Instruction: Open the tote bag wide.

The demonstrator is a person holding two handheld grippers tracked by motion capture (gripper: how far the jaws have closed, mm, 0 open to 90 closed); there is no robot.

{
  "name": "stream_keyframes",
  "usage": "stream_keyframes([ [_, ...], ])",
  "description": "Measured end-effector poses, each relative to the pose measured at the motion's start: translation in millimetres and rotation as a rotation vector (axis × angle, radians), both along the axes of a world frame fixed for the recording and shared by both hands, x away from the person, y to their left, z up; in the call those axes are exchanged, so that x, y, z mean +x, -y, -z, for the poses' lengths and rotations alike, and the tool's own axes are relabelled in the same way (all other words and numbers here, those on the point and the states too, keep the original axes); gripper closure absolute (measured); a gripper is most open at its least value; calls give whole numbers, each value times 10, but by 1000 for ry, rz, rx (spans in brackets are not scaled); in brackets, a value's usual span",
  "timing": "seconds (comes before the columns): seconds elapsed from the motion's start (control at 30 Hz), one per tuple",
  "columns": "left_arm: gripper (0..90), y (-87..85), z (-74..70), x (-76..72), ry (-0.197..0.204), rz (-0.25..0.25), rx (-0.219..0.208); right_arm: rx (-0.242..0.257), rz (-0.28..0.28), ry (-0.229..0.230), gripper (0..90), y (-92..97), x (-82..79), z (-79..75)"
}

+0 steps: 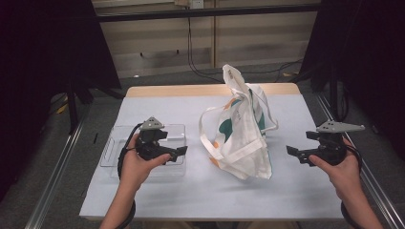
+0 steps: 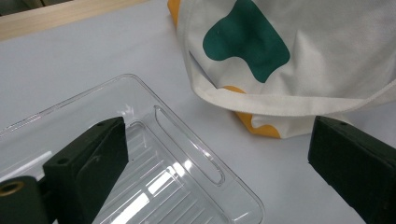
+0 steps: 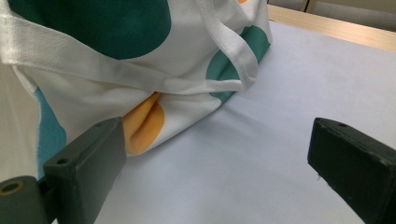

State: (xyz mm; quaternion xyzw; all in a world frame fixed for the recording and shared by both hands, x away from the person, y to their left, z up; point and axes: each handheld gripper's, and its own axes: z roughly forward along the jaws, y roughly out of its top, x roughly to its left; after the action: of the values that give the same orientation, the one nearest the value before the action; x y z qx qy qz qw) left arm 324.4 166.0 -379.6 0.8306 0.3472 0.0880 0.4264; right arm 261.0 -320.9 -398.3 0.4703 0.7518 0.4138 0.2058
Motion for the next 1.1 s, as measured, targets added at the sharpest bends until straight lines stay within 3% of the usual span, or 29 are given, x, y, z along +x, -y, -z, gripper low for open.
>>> stream_keyframes([
  [0.43, 49, 46, 67, 25, 4, -21, 43, -12, 20, 6, 40, -7, 52, 27],
  [0.6, 51, 121, 67, 59, -3, 2, 64, -53, 23, 16, 60, -26, 76, 78],
  [0.73, 64, 156, 42, 76, 13, 15, 61, -73, 10, 10, 65, -108, 110, 99],
  [0.87, 85, 195, 20, 112, 42, 28, 45, -42, -4, 27, 85, -157, 163, 68],
  [0.9, 89, 224, 0, 148, 38, 41, 71, -42, -7, 39, 89, -202, 206, 34],
  [1.03, 105, 297, -52, 235, 51, 38, 64, -40, -26, 60, 137, -256, 279, -22],
  [1.1, 116, 313, -69, 265, 56, 41, 64, -62, -32, 64, 157, -282, 332, -54],
])
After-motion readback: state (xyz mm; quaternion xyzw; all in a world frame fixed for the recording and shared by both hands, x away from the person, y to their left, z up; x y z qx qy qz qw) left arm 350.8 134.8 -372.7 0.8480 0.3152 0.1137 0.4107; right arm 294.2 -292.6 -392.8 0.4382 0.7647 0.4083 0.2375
